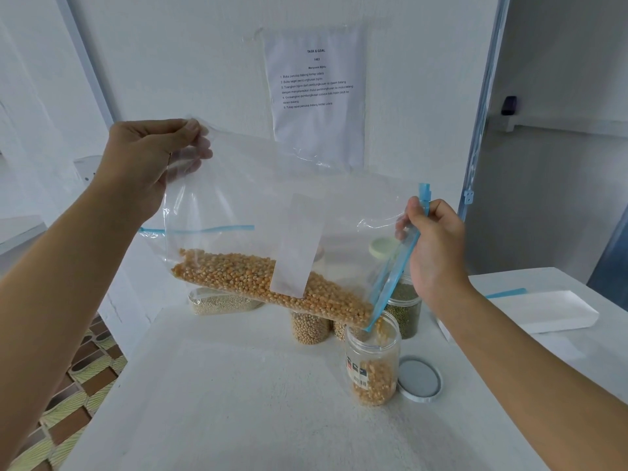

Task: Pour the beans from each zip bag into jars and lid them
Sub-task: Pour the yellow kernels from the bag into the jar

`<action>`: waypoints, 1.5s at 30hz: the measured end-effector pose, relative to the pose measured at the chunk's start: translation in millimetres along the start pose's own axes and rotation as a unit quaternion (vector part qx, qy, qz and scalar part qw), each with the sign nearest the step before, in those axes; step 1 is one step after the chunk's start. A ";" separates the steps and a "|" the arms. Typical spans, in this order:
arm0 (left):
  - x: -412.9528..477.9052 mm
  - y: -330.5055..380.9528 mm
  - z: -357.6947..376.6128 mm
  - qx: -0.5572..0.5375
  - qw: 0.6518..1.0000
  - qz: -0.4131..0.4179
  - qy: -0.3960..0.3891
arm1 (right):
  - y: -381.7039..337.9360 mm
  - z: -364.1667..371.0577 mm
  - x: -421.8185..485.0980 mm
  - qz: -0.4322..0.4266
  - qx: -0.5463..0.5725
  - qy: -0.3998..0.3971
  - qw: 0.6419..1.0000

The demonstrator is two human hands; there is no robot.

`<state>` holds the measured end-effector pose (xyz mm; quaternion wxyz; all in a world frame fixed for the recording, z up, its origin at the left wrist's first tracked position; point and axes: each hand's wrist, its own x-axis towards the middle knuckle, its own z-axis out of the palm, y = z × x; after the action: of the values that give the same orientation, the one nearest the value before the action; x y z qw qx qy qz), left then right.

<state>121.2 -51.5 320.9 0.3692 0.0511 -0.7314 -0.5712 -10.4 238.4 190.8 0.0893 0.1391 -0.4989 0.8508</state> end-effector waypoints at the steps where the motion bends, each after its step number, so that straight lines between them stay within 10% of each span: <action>1: 0.3 0.0 -0.2 0.000 1.000 0.000 0.000 | -0.8 0.2 0.0 -0.001 -0.001 -0.001 1.000; 45: 6.2 3.3 0.1 0.003 1.000 0.011 -0.005 | -3.3 -3.7 0.2 -0.007 0.014 -0.003 1.000</action>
<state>117.8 -53.4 326.7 0.3716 0.0411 -0.7352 -0.5654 -10.2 243.2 191.8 0.0919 0.1465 -0.4860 0.8567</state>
